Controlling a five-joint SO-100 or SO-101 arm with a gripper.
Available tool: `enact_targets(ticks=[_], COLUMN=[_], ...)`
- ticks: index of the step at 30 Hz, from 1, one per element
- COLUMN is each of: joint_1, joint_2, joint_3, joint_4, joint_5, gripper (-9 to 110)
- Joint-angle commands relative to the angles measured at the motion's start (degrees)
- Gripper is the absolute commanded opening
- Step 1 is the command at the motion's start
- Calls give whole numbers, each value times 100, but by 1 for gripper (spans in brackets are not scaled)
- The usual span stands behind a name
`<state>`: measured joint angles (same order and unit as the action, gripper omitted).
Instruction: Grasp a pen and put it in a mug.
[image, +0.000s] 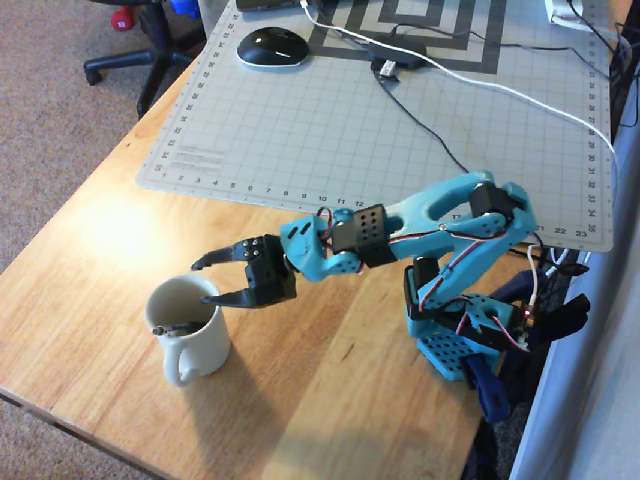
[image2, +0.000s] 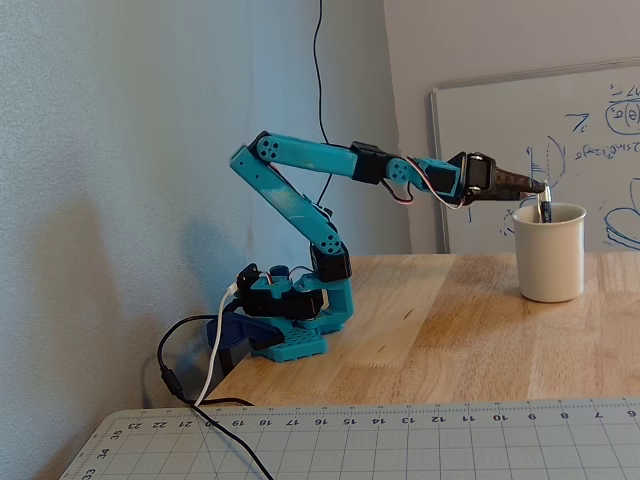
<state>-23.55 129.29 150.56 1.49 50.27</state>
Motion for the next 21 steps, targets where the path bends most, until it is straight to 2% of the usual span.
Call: enact_targets(ticks=[1,7,10,16,21], joint_1=[378,1248,1450,1512,1521], joint_2=[1011,2285,2821,3718,4526], joint_3=[-123,-97,-26,431,958], joint_4=[1556,3560,4210,5440,5977], joint_5=[-1907,-4096,-4632,-4878,-4896], gripper=[16,6,1,0,0])
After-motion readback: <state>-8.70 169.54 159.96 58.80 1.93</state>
